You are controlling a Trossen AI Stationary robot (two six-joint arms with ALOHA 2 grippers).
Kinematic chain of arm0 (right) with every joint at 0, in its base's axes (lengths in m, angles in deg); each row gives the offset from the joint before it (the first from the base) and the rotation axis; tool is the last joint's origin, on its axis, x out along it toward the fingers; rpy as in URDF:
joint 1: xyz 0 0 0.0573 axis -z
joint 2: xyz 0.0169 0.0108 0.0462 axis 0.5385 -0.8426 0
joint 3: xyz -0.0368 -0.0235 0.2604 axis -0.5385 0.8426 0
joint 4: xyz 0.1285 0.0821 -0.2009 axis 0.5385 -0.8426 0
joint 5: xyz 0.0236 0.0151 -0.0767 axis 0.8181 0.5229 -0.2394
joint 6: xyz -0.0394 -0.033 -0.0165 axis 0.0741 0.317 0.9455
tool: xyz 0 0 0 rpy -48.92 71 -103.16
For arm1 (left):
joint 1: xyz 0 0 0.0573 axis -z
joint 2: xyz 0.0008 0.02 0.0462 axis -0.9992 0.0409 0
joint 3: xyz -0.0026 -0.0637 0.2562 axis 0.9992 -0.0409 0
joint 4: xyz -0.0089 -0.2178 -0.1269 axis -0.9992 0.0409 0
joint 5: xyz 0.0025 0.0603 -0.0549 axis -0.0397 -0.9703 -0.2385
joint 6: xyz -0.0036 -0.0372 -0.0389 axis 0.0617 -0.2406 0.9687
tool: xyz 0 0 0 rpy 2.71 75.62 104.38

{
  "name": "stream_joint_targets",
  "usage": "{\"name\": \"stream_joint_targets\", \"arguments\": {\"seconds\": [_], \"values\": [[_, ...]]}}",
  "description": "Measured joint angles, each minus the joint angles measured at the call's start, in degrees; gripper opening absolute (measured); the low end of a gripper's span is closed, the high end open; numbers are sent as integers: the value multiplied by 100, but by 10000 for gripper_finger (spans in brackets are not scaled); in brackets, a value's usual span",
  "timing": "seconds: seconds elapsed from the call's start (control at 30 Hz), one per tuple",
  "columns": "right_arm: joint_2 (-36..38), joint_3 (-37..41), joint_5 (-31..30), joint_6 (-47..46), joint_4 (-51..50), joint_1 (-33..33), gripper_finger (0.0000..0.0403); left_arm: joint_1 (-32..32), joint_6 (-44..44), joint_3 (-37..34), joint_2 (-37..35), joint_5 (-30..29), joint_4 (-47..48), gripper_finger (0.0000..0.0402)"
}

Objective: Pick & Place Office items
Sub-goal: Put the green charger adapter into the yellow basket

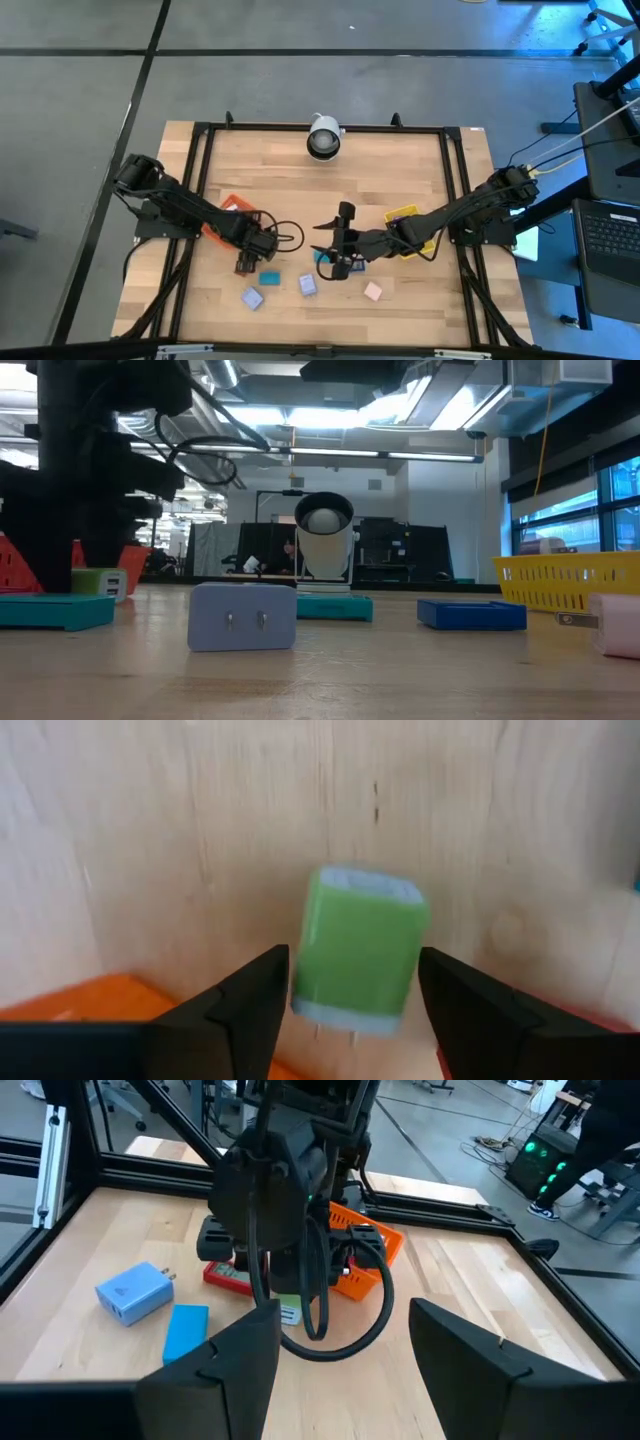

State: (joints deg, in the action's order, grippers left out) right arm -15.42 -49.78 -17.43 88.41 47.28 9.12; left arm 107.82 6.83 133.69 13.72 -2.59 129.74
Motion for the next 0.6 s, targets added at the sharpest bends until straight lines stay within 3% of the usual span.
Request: {"name": "stream_joint_targets", "arguments": {"seconds": [0.27,0.47,0.6], "values": [[0,0,44,0,-15,0,222,0,-79,0,0,51,-139,197],[0,-2,188,49,-42,0,222,-2,-169,4,-6,167,-197,145],[0,-2,-66,333,-110,0,222,-2,-457,10,-122,214,-692,145]]}}
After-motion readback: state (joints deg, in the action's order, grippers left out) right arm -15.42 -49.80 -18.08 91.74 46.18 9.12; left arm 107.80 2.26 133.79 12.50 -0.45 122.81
